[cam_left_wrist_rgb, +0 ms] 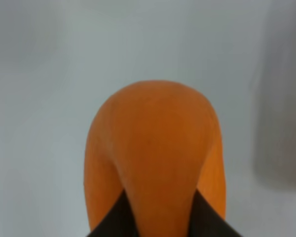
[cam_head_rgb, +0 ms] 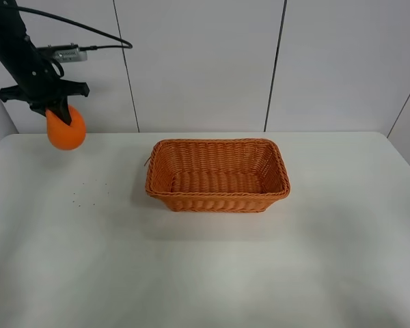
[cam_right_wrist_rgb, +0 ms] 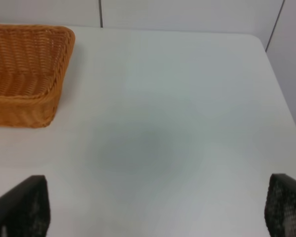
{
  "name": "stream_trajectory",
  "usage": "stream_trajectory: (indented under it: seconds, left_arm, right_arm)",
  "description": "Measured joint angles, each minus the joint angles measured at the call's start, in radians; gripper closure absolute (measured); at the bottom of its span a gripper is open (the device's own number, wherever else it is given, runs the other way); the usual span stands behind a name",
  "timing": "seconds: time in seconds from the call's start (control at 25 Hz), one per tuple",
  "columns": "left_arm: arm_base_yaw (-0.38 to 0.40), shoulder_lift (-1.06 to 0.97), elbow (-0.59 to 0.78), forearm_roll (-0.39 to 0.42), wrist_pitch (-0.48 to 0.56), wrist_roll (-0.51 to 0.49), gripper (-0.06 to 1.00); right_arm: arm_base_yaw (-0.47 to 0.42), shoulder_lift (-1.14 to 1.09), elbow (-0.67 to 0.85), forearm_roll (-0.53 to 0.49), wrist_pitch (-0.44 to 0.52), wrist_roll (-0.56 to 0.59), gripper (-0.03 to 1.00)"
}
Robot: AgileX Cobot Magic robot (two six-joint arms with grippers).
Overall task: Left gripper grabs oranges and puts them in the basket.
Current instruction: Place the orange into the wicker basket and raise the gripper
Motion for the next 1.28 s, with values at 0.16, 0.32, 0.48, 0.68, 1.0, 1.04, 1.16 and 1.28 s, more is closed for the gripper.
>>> stream_trajectory:
  seconds: [0.16, 0.32, 0.48, 0.68, 1.0, 1.04, 1.16, 1.28]
  left_arm:
    - [-0.032, -0.010, -0.044, 0.000, 0.002, -0.003, 0.73]
    - [-0.140, -0.010, -0.064, 0.000, 0.002, -0.008, 0.73]
    - [-0.286, -0.009, -0.065, 0.000, 0.002, -0.012, 0.73]
    - [-0.442, 0.029, -0.067, -0.010, -0.008, -0.046, 0.73]
    - [-0.567, 0.201, -0.111, -0.011, -0.186, -0.071, 0.73]
    - [-0.575, 0.222, -0.113, -0.011, -0.211, -0.071, 0.73]
    - [-0.594, 0.277, -0.116, -0.019, -0.272, -0.073, 0.73]
    - [-0.604, 0.315, -0.116, -0.028, -0.308, -0.074, 0.73]
  right_arm:
    - [0.000, 0.000, 0.000, 0.000, 0.000, 0.000, 0.27]
    - [0.000, 0.000, 0.000, 0.000, 0.000, 0.000, 0.27]
    - [0.000, 0.000, 0.000, 0.000, 0.000, 0.000, 0.27]
    - [0.000, 0.000, 0.000, 0.000, 0.000, 0.000, 0.27]
    - [0.000, 0.000, 0.000, 0.000, 0.000, 0.000, 0.27]
    - [0.000, 0.000, 0.000, 0.000, 0.000, 0.000, 0.27]
    - [0.000, 0.000, 0.000, 0.000, 0.000, 0.000, 0.27]
    - [0.000, 0.000, 0.000, 0.000, 0.000, 0.000, 0.27]
